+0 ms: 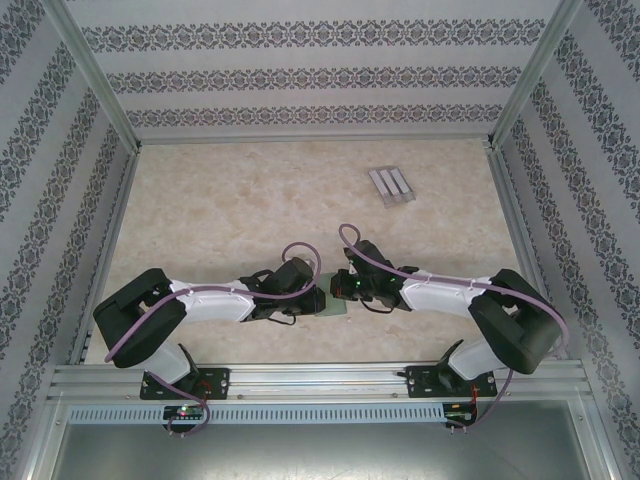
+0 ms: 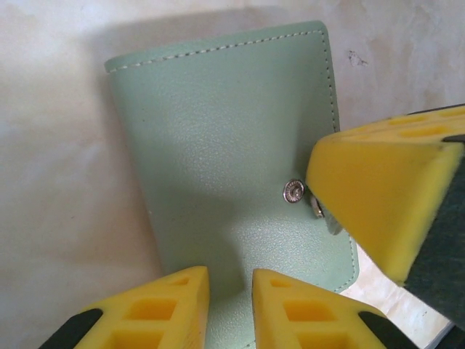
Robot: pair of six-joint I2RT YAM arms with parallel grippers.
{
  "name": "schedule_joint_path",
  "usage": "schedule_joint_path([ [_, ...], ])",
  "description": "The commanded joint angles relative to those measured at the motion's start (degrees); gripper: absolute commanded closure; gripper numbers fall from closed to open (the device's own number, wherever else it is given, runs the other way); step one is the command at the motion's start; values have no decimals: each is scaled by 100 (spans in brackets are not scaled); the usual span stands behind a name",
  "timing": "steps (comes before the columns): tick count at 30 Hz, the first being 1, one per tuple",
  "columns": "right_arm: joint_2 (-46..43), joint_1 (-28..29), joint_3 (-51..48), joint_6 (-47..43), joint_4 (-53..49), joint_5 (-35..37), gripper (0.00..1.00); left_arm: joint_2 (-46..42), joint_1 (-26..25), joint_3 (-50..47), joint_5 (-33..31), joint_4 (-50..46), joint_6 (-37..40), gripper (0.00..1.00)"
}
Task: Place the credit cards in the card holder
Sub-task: Press the button on the card holder.
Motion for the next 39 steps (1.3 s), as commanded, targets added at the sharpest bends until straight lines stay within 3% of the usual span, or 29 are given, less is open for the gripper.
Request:
schedule_joint_path([
  [1, 143, -41, 112, 26, 268, -231, 100, 131, 29, -90, -56, -101, -123, 77],
  [17, 370, -109, -43, 14, 503, -288, 100, 29, 37, -132, -178, -149, -175, 81],
  [31, 54, 553, -730, -950, 947, 1355, 100, -263, 167, -422, -129, 115, -419, 82],
  [39, 323, 1032, -1257, -1681, 1707, 2404, 100, -239, 720, -735, 434, 542, -502, 81],
])
